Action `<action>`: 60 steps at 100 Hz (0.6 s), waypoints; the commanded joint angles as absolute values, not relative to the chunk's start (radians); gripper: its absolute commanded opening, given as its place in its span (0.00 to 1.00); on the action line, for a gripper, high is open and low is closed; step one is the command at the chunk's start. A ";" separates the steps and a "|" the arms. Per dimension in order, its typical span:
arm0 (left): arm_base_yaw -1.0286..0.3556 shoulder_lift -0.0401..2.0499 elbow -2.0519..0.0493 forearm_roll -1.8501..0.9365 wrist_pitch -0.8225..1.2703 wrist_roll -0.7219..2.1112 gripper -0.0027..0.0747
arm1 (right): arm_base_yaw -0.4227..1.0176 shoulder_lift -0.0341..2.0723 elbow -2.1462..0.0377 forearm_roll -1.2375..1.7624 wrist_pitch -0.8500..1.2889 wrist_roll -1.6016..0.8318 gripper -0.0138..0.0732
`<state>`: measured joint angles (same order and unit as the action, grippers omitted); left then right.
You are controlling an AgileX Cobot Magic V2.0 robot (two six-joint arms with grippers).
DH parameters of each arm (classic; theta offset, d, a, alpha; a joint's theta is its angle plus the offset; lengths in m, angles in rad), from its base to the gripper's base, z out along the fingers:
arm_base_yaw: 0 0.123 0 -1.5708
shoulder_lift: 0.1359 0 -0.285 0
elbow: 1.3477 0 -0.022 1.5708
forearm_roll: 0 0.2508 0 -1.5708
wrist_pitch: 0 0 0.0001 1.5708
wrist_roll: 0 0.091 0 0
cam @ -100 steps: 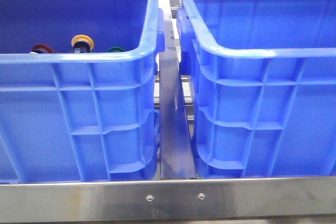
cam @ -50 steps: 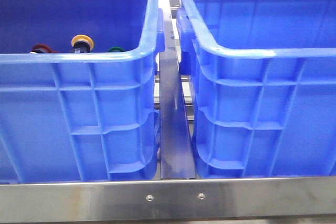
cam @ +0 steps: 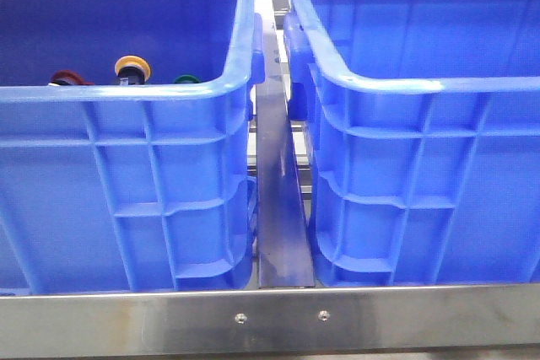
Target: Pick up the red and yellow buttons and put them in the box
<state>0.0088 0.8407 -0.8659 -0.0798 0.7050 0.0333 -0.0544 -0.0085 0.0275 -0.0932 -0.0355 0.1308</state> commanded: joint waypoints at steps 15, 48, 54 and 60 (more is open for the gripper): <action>-0.100 1.042 -1.035 -0.120 0.754 0.032 0.69 | -0.053 -0.031 0.032 -0.100 -0.109 0.127 0.08; -0.162 1.363 -1.278 -0.067 0.895 -0.036 0.69 | -0.053 -0.031 0.032 -0.100 -0.109 0.127 0.08; -0.162 1.424 -1.322 -0.054 0.924 -0.054 0.69 | -0.053 -0.031 0.032 -0.100 -0.109 0.127 0.08; -0.162 1.476 -1.370 -0.049 0.957 -0.057 0.69 | -0.053 -0.031 0.032 -0.100 -0.109 0.127 0.08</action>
<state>-0.1530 1.4379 -1.2824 -0.0556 0.9467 -0.0304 -0.0544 -0.0085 0.0275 -0.0932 -0.0355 0.1308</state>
